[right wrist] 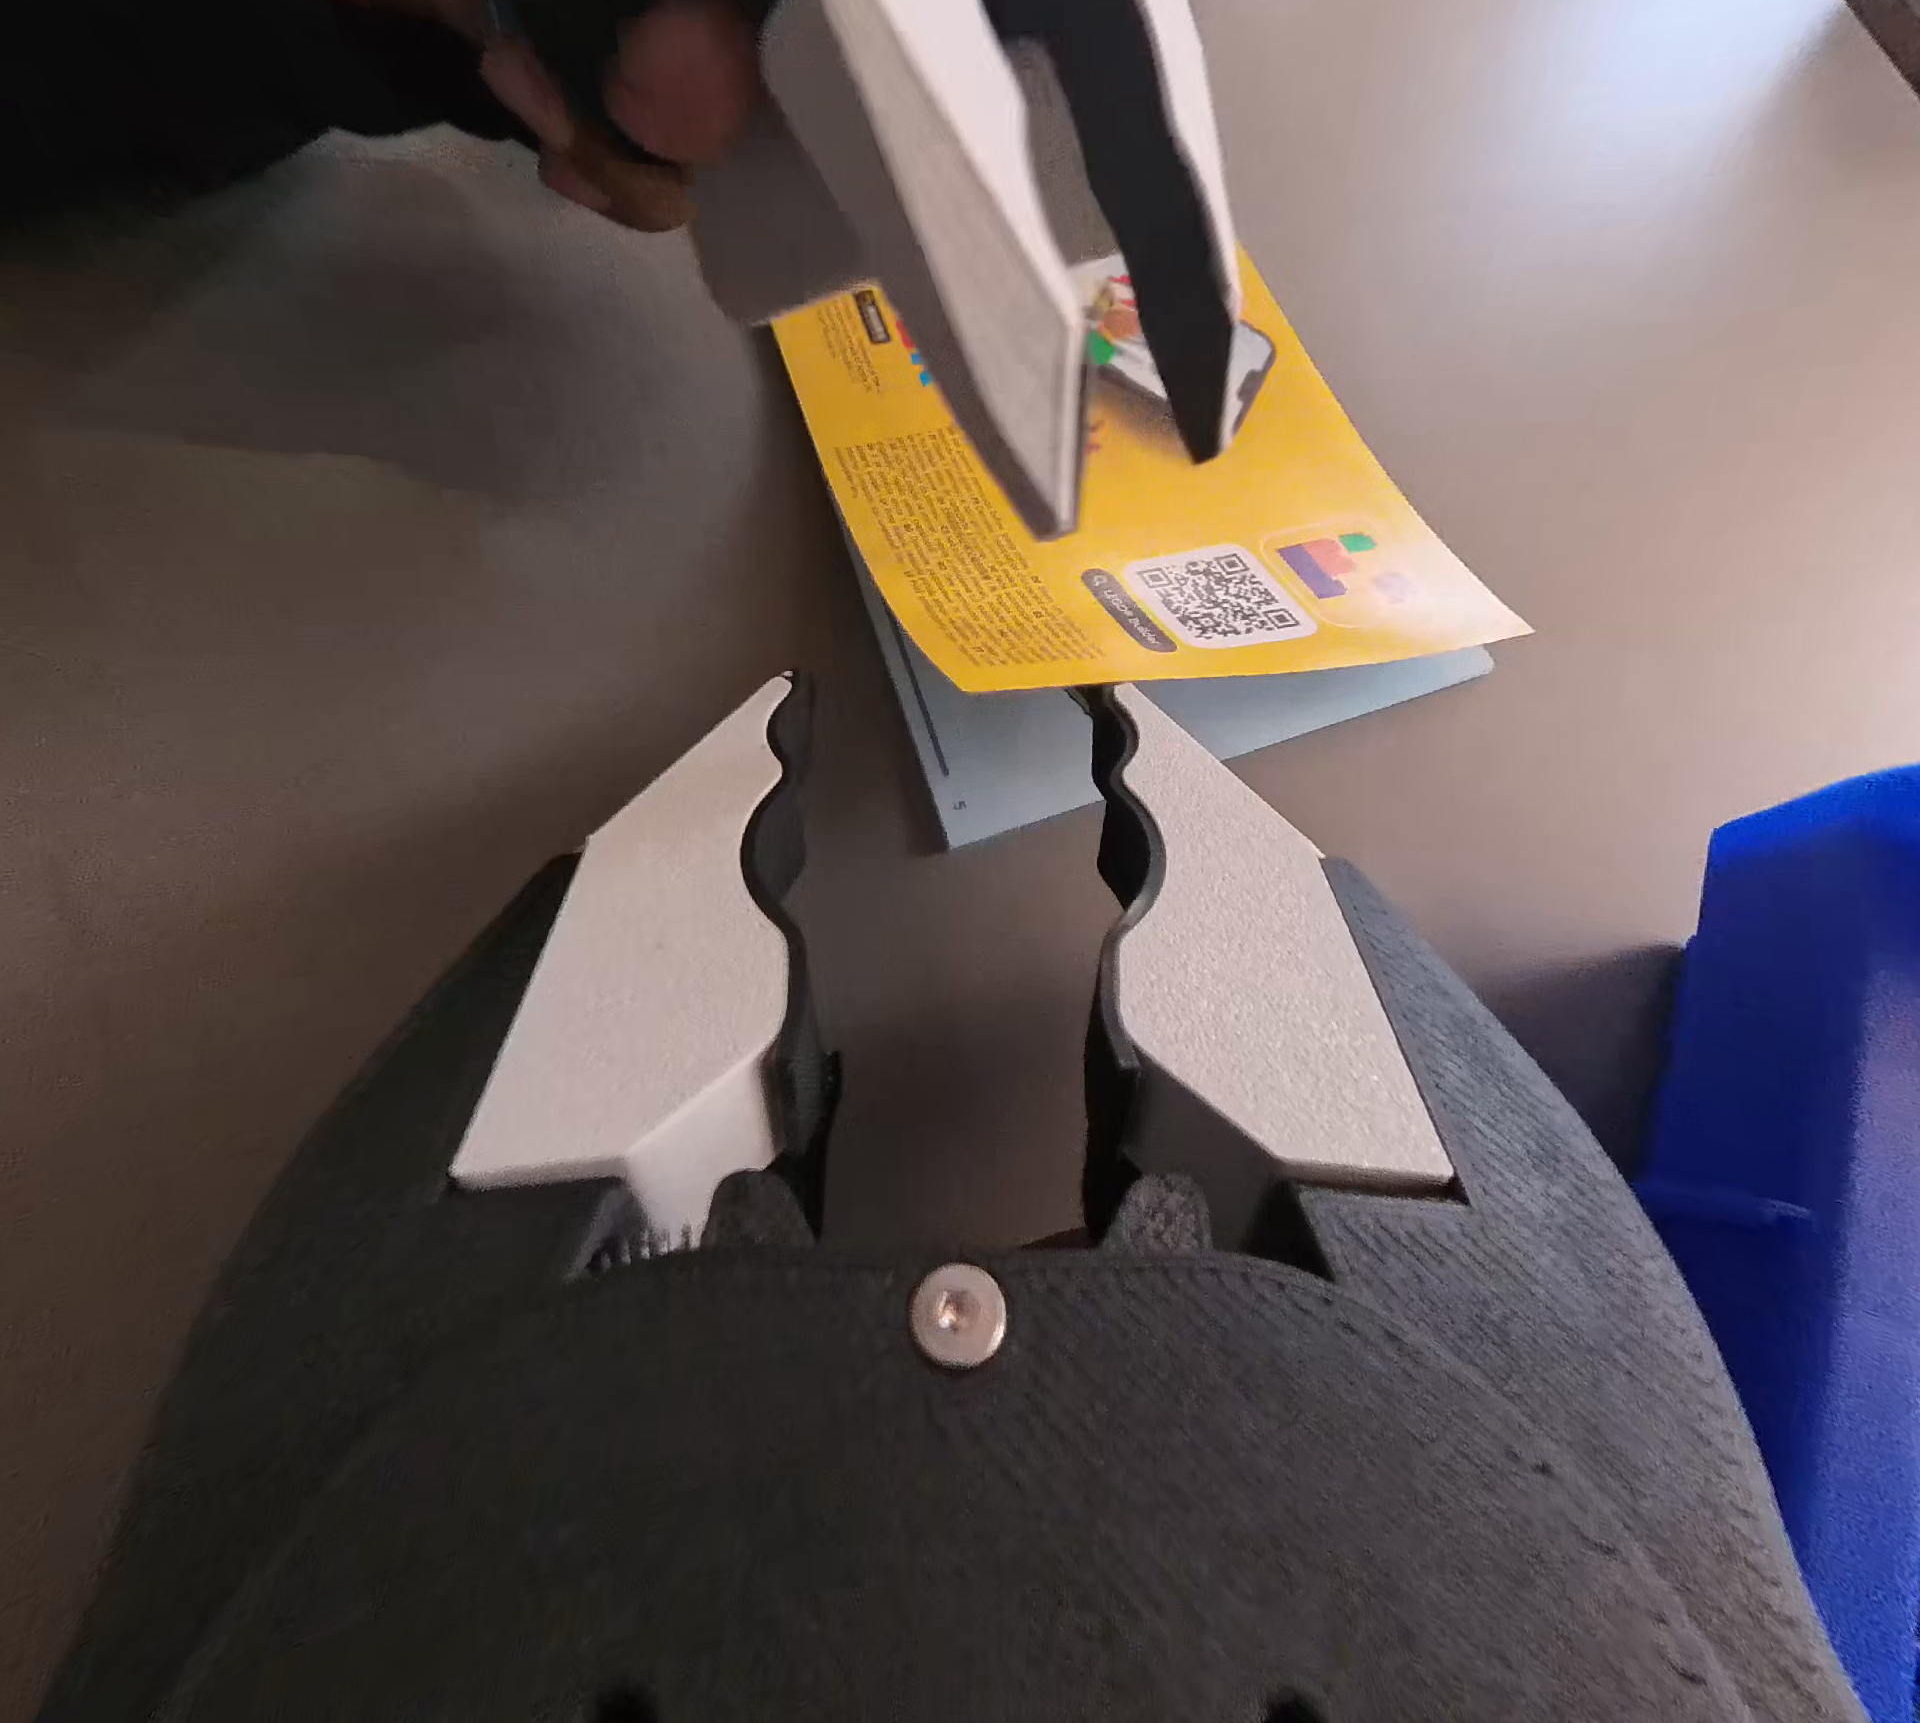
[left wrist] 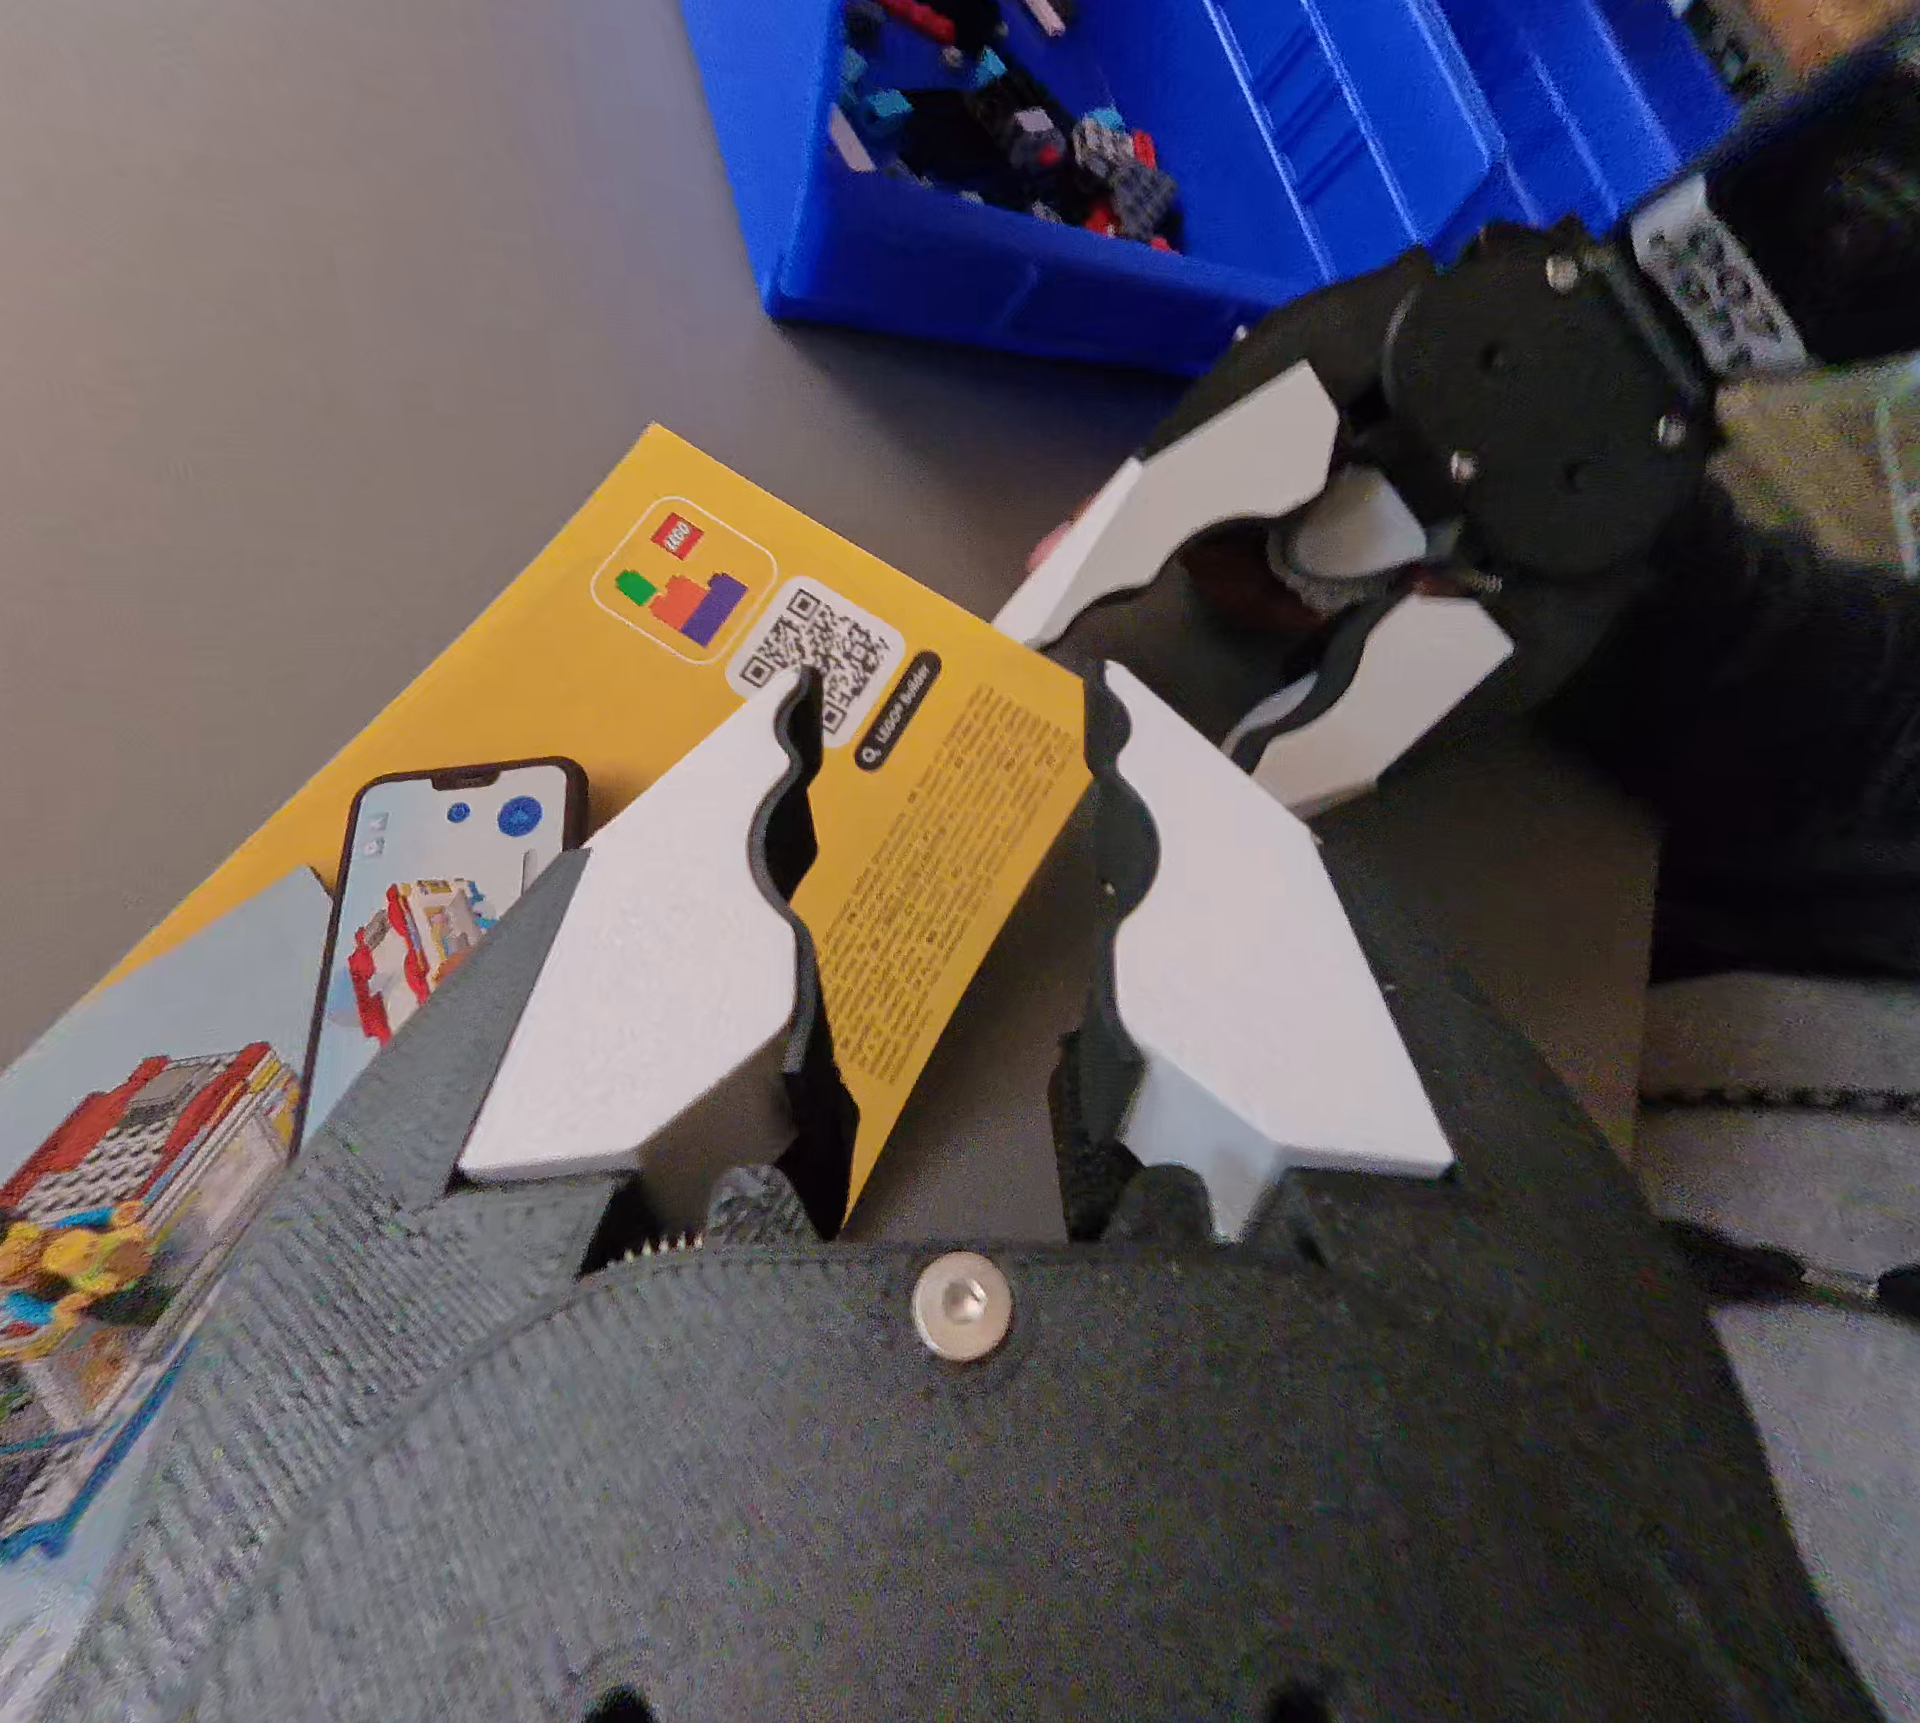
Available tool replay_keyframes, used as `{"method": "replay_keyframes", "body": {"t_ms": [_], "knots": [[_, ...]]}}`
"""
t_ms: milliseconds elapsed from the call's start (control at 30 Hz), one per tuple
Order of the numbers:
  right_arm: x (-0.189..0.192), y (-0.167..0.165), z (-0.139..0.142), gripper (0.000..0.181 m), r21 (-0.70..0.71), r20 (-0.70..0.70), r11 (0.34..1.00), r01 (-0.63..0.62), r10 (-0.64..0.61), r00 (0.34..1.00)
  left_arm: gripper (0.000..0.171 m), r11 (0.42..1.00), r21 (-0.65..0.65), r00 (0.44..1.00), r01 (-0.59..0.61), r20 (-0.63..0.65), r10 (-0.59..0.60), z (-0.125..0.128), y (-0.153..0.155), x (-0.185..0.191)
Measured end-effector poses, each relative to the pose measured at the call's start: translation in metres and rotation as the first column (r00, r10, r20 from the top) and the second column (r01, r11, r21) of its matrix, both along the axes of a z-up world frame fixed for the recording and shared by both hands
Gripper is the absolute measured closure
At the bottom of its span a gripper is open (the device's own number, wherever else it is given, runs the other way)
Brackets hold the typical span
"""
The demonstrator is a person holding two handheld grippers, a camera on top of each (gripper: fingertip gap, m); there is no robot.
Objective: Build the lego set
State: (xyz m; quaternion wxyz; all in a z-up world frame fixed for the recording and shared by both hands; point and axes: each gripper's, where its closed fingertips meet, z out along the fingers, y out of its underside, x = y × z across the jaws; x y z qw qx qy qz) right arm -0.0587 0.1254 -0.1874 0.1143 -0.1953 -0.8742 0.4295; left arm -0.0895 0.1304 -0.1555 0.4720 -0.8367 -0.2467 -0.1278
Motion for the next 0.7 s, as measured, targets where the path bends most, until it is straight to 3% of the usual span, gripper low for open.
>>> {"method": "replay_keyframes", "body": {"t_ms": [167,333,700], "knots": [[0.001,0.000,0.002,0.122,-0.023,0.012,1.000,-0.009,0.010,1.000,0.121,0.986,-0.082,0.976,0.147,-0.148,-0.158,-0.003,-0.006,0.022],[0.004,-0.002,0.004,0.122,-0.032,0.003,0.999,-0.030,0.030,1.000,0.125,0.966,-0.159,0.947,0.204,-0.217,-0.236,-0.012,-0.006,0.033],[0.006,-0.005,0.007,0.118,-0.038,-0.027,0.998,-0.052,0.051,0.998,0.137,0.961,-0.199,0.936,0.193,-0.258,-0.241,-0.019,-0.004,0.035]]}}
